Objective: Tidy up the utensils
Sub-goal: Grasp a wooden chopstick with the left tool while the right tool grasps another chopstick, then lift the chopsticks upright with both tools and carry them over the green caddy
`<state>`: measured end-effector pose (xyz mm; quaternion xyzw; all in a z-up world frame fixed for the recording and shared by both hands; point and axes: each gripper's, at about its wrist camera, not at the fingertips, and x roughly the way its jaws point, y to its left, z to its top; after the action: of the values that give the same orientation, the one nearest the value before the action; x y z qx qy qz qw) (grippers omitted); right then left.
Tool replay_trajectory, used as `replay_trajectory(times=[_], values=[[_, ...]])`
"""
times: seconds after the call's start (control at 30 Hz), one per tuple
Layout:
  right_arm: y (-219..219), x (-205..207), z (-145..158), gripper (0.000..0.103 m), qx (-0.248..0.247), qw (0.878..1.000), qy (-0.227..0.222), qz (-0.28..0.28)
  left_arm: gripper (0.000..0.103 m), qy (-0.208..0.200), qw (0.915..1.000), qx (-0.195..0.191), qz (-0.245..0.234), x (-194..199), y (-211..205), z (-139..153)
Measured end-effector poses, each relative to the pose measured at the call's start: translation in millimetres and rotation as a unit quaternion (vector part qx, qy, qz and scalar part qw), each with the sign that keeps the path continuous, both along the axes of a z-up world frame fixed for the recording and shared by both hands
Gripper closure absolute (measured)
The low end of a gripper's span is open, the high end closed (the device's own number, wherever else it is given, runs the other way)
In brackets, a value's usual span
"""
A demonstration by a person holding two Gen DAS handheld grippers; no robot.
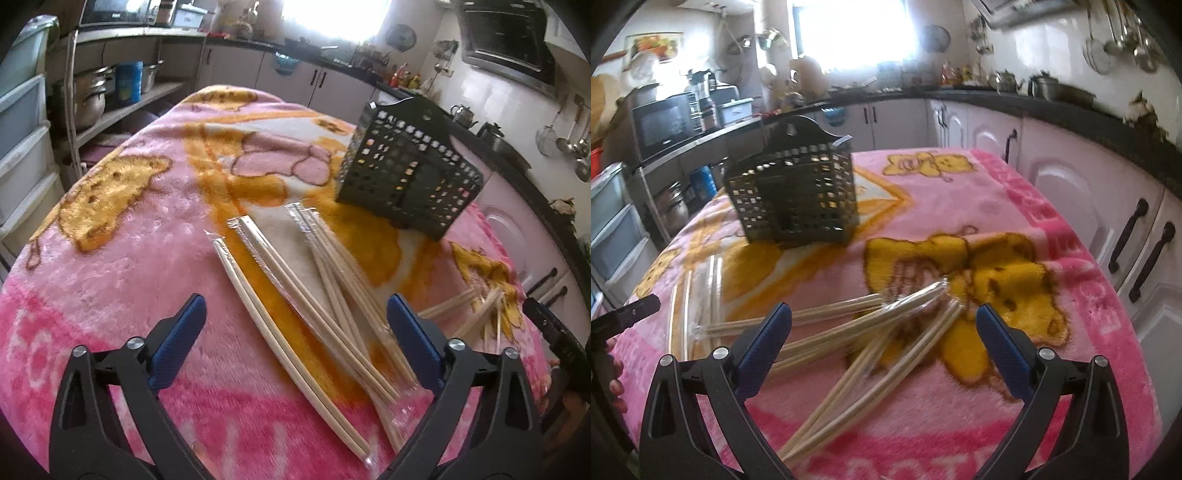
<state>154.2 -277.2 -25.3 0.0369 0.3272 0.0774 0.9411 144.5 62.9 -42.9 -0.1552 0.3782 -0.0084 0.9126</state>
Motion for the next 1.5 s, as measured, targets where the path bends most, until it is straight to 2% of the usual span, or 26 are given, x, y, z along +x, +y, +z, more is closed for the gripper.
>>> replay_trajectory(times=[0.07,0.17,0.27,0.4,0.63,0.73,0.8,0.83,0.9,0.97,1.1,1.3,1.5], values=[[-5.7,9.3,-4.8,0.007,0.004,1.0,0.016,-0.006,0.021,0.009,0.9999,-0.008,0.004,6.8,4.2,-3.9],[-14.4,24.5,-12.6,0.02,0.022,0.999,0.048,-0.008,0.027,0.025,0.9993,-0.027,0.01,16.3,13.2,-10.7],[-21.2,36.9,-19.3,0.025,0.041,0.996,0.075,-0.01,0.032,0.036,0.9984,-0.04,0.017,23.0,20.0,-15.9],[-27.9,52.4,-26.4,0.034,0.061,0.993,0.098,-0.01,0.04,0.043,0.9964,-0.068,0.027,31.3,31.7,-20.2],[-36.7,75.5,-34.7,0.047,0.096,0.988,0.124,-0.008,0.054,0.049,0.9941,-0.088,0.041,40.4,43.1,-22.4],[-39.5,82.2,-34.8,0.058,0.099,0.987,0.125,-0.01,0.06,0.051,0.9941,-0.084,0.045,43.3,44.2,-23.0],[-43.5,87.8,-35.9,0.074,0.109,0.985,0.13,-0.011,0.067,0.052,0.9942,-0.082,0.047,44.9,44.7,-23.4],[-45.9,90.1,-36.4,0.076,0.112,0.985,0.132,-0.012,0.069,0.053,0.9942,-0.08,0.049,45.7,45.0,-23.4],[-49.3,93.7,-36.4,0.088,0.114,0.984,0.134,-0.015,0.08,0.058,0.9939,-0.077,0.054,47.6,47.1,-23.7],[-53.0,95.2,-34.0,0.093,0.119,0.984,0.129,-0.013,0.089,0.06,0.9932,-0.079,0.06,49.6,50.6,-24.0],[-56.8,96.4,-25.2,0.096,0.118,0.987,0.113,-0.006,0.099,0.061,0.9935,-0.081,0.053,54.9,51.0,-23.0],[-57.1,95.5,-2.7,0.097,0.109,0.991,0.077,0.021,0.1,0.051,0.9947,-0.08,0.04,57.6,49.3,-15.4],[-52.5,94.5,24.2,0.097,0.098,0.992,0.048,0.056,0.101,0.021,0.9973,-0.065,0.029,54.5,49.2,9.7]])
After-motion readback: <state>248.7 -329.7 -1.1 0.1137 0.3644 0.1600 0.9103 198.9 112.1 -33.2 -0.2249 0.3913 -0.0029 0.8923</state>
